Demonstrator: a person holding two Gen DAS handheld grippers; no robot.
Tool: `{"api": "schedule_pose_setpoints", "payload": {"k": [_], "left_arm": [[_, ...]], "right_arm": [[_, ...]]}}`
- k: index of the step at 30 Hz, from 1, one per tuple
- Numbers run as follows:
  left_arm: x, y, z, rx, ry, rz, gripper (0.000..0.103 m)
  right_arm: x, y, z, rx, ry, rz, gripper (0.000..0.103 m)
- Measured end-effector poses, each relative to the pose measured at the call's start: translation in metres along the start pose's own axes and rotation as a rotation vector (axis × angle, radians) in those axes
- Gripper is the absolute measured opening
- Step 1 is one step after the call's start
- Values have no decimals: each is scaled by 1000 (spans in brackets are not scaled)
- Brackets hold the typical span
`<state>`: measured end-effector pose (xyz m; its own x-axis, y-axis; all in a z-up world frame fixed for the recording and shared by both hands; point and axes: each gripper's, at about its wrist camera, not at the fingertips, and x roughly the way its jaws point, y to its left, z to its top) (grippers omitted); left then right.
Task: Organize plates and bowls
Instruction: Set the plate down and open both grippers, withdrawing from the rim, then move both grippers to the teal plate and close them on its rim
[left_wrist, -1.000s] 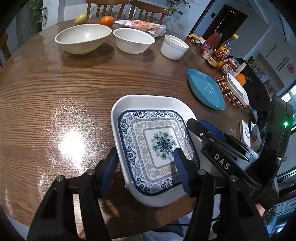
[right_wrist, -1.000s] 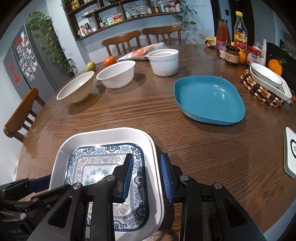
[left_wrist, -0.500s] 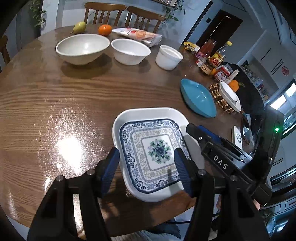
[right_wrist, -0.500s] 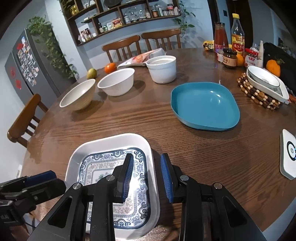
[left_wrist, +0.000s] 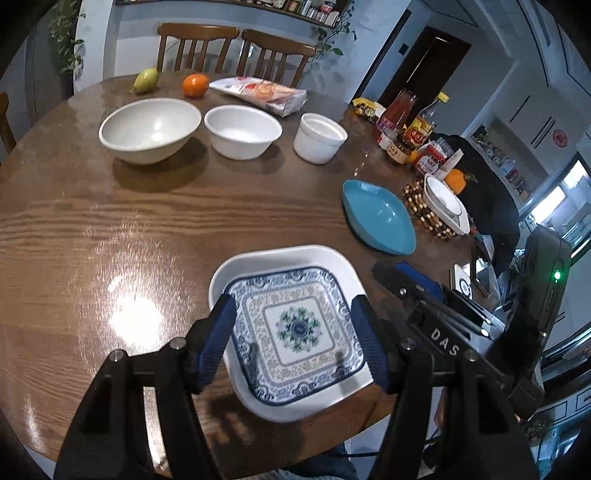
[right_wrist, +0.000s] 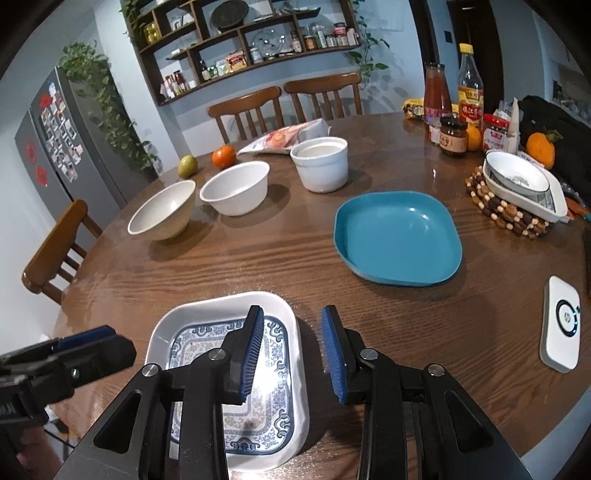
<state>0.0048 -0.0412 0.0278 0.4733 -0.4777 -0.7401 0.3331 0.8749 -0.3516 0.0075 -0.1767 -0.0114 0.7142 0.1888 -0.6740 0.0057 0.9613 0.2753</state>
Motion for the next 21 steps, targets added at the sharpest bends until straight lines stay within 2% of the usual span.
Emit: {"api": "schedule_pose_setpoints", "payload": {"k": [2, 6, 9, 12, 21], "left_arm": [[-1, -5, 5, 12, -10, 0, 64], [-2, -15, 12, 38, -23, -6, 65], [-1, -22, 20, 52, -37, -2, 67], [2, -26, 27, 51, -43, -5, 72], [20, -40, 49, 43, -42, 20, 73]], "right_arm": [[-4, -2, 3, 4, -14, 1, 43], [-10, -8, 8, 11, -36, 3, 46], [-16, -12, 12, 19, -60, 3, 55], [-21, -15, 17, 21, -80, -7, 58], [-28, -32, 32, 41, -118, -17, 63]]}}
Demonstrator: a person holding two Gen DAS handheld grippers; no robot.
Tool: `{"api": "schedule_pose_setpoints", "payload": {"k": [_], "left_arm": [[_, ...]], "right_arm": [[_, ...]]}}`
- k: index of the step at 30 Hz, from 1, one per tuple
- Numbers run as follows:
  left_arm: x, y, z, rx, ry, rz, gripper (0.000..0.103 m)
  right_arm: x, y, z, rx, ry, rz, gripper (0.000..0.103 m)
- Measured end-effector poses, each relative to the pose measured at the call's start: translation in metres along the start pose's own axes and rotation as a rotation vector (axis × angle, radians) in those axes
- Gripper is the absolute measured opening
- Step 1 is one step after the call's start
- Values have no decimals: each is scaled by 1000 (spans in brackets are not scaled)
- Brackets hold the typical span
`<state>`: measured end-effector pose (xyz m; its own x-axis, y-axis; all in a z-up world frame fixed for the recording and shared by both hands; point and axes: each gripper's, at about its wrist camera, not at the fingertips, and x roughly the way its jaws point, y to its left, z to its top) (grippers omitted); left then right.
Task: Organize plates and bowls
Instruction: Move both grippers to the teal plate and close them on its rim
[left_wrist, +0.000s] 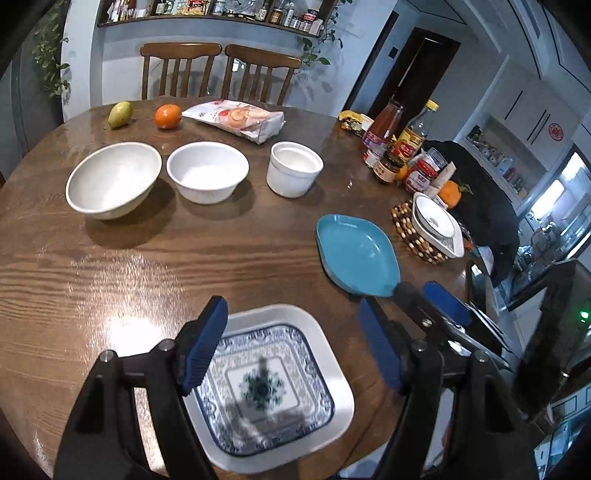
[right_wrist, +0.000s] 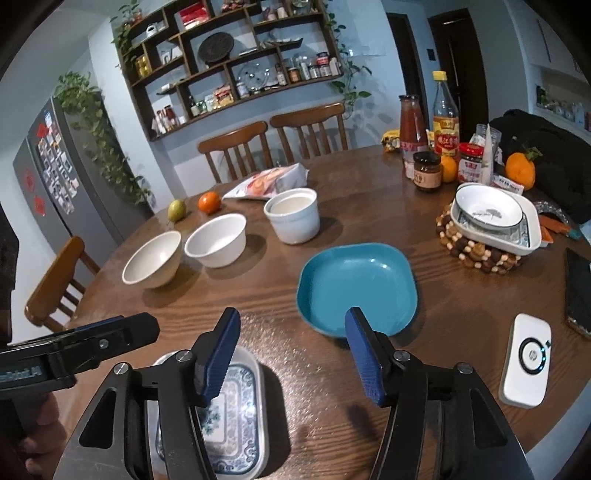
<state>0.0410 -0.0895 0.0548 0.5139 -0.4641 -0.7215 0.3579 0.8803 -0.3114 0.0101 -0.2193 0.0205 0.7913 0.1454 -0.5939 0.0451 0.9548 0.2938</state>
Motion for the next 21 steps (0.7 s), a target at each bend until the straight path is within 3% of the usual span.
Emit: {"api": "schedule_pose_setpoints", "payload": {"k": [3, 11, 17, 21], "left_arm": [[8, 0, 8, -17, -3, 19, 74], [33, -9, 31, -56, 20, 31, 74], [46, -22, 45, -63, 19, 27, 74], [63, -38, 51, -42, 43, 23, 74]], "right_arm": [[-2, -6, 9, 2, -29, -2, 73], [6, -25, 35, 28, -41, -3, 73], [16, -40, 54, 56, -43, 46, 73], [31, -58, 62, 90, -32, 17, 73]]}}
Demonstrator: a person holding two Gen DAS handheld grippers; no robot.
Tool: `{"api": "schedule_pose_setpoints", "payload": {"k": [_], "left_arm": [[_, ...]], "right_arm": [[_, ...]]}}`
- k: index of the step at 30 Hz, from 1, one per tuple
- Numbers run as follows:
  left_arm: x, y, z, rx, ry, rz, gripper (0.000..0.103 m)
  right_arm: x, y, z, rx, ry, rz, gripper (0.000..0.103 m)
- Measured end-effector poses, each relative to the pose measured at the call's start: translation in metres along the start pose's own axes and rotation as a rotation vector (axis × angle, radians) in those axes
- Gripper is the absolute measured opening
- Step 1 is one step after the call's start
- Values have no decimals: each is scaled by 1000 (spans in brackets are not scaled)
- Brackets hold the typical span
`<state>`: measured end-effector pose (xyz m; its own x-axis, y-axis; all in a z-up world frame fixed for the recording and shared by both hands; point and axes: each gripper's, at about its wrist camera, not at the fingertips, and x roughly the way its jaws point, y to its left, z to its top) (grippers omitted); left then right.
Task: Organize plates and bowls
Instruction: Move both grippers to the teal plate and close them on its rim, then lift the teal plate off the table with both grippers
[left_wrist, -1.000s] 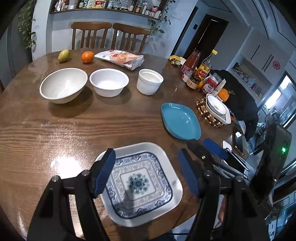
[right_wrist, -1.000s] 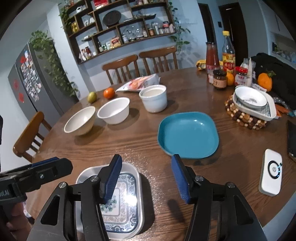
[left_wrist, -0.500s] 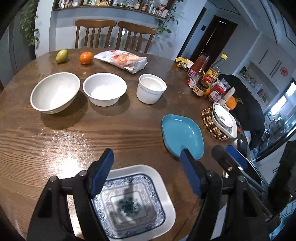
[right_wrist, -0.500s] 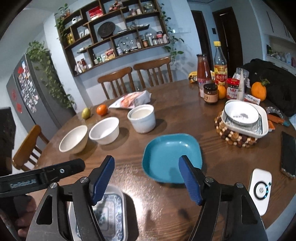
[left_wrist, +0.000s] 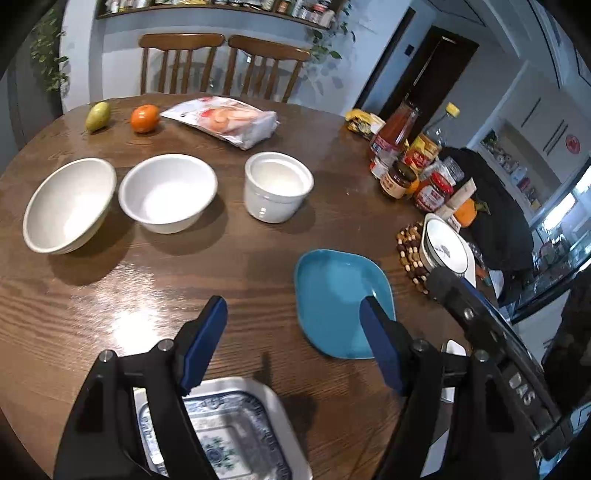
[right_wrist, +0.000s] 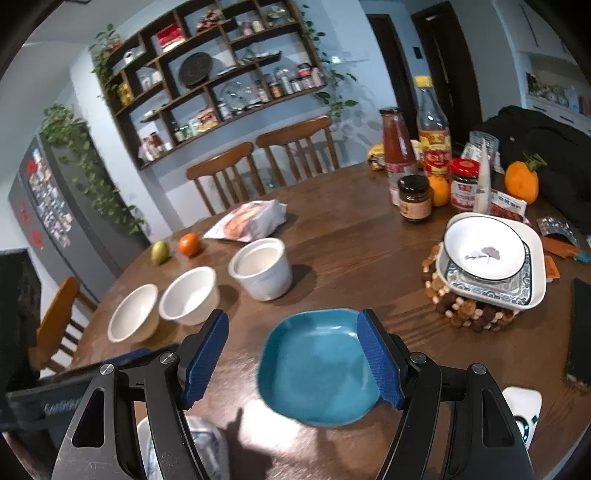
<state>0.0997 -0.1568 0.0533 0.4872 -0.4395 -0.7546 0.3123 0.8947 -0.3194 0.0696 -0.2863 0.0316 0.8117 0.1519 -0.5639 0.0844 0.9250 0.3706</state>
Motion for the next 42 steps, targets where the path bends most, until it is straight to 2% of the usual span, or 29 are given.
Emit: {"api": "schedule_pose_setpoints", "payload": {"k": [6, 10, 13, 14, 18, 20, 24, 29, 32, 35, 42], "left_arm": [[38, -12, -3, 31, 57, 23, 73], [61, -12, -6, 26, 107, 38, 72], [70, -12, -8, 20, 113, 41, 71], [72, -11, -8, 21, 113, 45, 71], [79, -12, -10, 31, 125, 53, 62], [83, -13, -12, 33, 137, 50, 58], [91, -17, -16, 44, 150, 49, 48], [99, -18, -19, 42, 178, 40, 39], [100, -18, -19, 38, 177, 40, 36], [102, -18, -20, 40, 182, 37, 26], [106, -18, -21, 42, 190, 46, 21]], "right_arm": [[27, -33, -3, 87, 64, 17, 73], [43, -53, -10, 151, 109, 67, 73], [52, -61, -16, 171, 127, 51, 72], [54, -63, -17, 176, 131, 50, 69], [62, -69, -20, 201, 156, 69, 62], [66, -70, -22, 199, 170, 61, 50], [72, -69, -24, 194, 188, 52, 46], [76, -70, -25, 185, 196, 16, 34], [79, -72, -27, 188, 203, 15, 32], [81, -72, -28, 191, 215, 19, 32], [85, -72, -31, 179, 231, 8, 32]]}}
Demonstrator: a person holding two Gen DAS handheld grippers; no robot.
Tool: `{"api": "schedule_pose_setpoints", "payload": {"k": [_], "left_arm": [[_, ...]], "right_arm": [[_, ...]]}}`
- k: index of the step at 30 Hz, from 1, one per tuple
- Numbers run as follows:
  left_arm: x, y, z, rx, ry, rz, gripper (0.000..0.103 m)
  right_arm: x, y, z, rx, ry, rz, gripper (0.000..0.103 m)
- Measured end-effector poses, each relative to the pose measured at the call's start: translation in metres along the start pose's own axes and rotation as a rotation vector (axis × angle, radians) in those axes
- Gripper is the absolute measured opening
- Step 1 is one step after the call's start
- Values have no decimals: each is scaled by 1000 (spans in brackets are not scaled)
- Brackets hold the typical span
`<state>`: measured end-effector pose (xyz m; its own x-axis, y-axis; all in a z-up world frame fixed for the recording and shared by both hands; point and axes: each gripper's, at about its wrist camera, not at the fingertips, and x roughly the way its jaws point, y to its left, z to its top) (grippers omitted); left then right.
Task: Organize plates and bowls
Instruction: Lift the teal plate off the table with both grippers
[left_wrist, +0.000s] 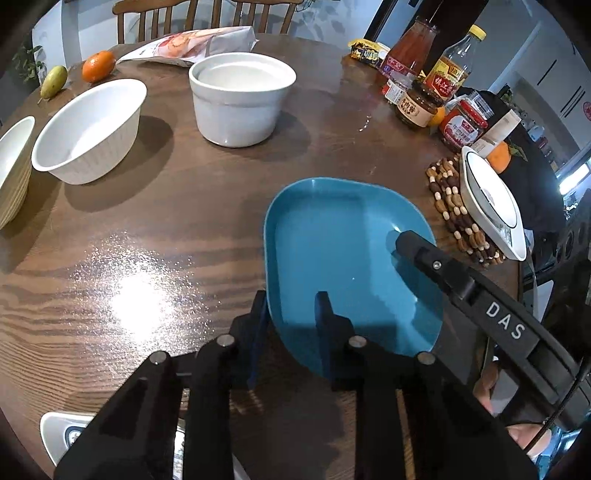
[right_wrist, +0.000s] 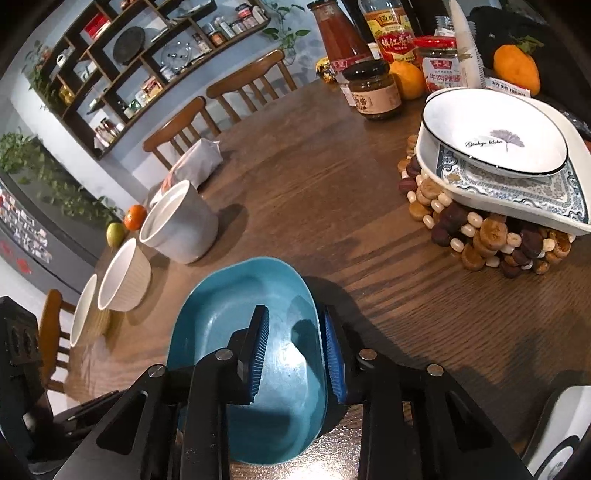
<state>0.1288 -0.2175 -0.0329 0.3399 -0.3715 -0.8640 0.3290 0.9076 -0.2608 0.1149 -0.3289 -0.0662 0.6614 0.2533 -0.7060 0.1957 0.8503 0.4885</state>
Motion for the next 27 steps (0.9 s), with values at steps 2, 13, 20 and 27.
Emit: {"api": "schedule_pose_setpoints", "payload": {"k": [2, 13, 20, 27], "left_arm": [[1, -1, 0, 0, 1, 3, 20], [-4, -1, -3, 12, -8, 28, 20], [-20, 3, -7, 21, -45, 46, 20], [-35, 9, -14, 9, -62, 37, 20]], "right_arm": [[2, 0, -1, -1, 6, -9, 32], [-5, 14, -5, -51, -22, -54, 32], [-10, 26, -10, -79, -40, -61, 33], [-18, 37, -16, -96, -57, -52, 33]]}}
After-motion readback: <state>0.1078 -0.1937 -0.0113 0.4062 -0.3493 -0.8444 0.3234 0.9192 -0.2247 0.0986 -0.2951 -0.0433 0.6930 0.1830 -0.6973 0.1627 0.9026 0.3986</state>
